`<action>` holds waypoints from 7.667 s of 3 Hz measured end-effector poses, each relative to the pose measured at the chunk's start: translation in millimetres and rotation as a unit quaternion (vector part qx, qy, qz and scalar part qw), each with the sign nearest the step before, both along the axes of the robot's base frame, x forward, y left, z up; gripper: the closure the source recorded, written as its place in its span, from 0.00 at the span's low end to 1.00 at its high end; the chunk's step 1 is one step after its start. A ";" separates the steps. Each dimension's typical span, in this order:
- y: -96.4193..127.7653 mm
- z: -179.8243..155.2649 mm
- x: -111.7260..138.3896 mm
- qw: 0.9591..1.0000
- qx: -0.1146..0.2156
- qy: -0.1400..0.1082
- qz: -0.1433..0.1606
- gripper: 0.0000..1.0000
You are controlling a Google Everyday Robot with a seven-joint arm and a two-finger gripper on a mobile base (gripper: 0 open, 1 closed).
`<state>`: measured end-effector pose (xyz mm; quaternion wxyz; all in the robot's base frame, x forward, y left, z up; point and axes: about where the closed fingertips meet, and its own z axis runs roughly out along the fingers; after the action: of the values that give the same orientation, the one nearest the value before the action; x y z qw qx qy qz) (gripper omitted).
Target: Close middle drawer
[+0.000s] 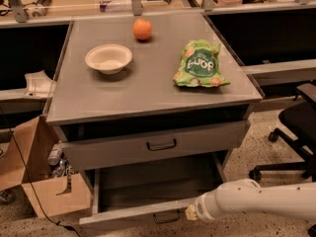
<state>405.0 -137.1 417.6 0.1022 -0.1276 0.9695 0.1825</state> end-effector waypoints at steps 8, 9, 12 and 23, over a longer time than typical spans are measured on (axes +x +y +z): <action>16.3 6.9 49.8 0.997 0.023 -0.061 -0.040 1.00; 33.4 16.1 63.4 0.995 0.043 -0.077 -0.039 1.00; 36.1 11.3 79.8 0.994 0.037 -0.089 -0.053 1.00; 13.0 -3.5 108.7 0.987 0.013 -0.108 -0.118 1.00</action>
Offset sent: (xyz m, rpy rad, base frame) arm 0.0657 0.0390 0.0175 0.0630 -0.1826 -0.0693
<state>513.7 -124.2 414.1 0.2290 -0.0299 0.9586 0.1668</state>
